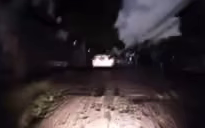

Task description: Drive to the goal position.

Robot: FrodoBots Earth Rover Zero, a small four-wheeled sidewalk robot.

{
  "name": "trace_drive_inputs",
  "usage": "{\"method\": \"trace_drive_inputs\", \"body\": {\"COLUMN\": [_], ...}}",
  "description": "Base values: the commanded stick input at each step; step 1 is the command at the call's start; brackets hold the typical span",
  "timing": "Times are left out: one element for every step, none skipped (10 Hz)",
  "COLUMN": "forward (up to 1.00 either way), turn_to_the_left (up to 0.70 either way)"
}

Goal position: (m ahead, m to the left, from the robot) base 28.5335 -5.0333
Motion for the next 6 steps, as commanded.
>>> {"method": "trace_drive_inputs", "body": {"forward": [0.30,0.30,0.30,0.30,0.50,0.50], "turn_to_the_left": [0.00,0.00,0.00,0.00,0.00,0.00]}}
